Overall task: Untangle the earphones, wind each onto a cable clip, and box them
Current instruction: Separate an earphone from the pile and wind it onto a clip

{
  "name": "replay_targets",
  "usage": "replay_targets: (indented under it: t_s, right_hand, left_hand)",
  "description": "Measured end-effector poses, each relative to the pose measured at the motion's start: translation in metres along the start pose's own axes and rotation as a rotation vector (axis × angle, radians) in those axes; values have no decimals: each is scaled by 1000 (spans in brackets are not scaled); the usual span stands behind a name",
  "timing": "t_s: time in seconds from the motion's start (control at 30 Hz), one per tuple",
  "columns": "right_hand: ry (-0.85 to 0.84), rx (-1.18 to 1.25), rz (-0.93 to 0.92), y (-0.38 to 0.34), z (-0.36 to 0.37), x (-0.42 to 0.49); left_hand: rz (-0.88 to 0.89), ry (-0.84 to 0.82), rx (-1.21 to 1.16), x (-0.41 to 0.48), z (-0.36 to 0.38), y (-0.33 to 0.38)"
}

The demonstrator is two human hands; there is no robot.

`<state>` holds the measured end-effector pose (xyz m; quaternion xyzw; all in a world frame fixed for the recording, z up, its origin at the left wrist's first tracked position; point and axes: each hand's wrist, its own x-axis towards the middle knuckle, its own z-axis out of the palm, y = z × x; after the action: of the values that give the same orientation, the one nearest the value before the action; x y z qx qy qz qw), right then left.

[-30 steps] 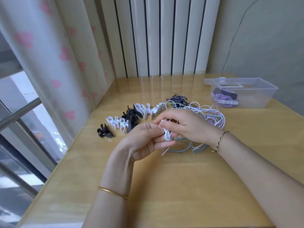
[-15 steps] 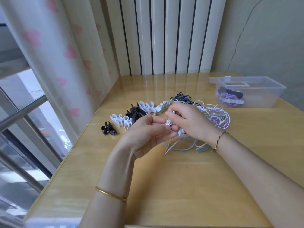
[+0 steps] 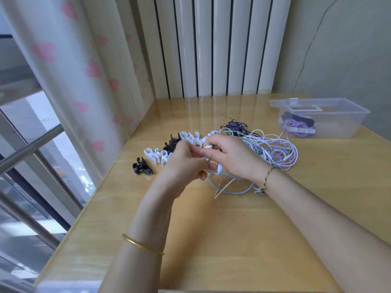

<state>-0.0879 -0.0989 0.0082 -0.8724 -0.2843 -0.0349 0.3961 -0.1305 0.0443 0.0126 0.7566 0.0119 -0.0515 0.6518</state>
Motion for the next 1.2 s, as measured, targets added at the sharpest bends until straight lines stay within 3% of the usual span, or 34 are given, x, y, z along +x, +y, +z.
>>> replay_targets:
  t_s: [0.07,0.23,0.33,0.4,0.47,0.53,0.6,0.73,0.93,1.0,1.07,1.2]
  right_hand:
    - [22,-67,0,-2,5,4]
    - [115,72,59,-5,8,12]
    - [206,62,80,-5,5,17]
    - [228,75,97,-4,0,18]
    - [231,96,105,-3,-4,17]
    - [235,98,98,-2,-6,15]
    - [239,92,89,-2,-8,13]
    - [252,101,92,1,-11,11]
    - [263,111,105,5,-17,8]
    - [288,140,107,4,-22,6]
    - [313,175,103,3,-30,2]
    - [287,195,122,8,-43,-10]
  left_hand:
    - [8,-11,24,2,-6,3]
    - [-36,-94,-154,11,-26,8]
    - [-51,33,-130,25,-39,6]
    - [-8,193,34,37,-47,2]
    - [48,310,398,51,-54,-3]
    - [31,267,802,62,-54,-6]
    - [-64,172,1050,68,-48,-8]
    - [-121,194,1156,71,-34,-15]
    - [100,374,1028,72,-33,-19]
    - [199,258,859,68,-33,-12]
    - [276,25,726,62,-29,-5]
    - [344,-299,799,57,-17,-11]
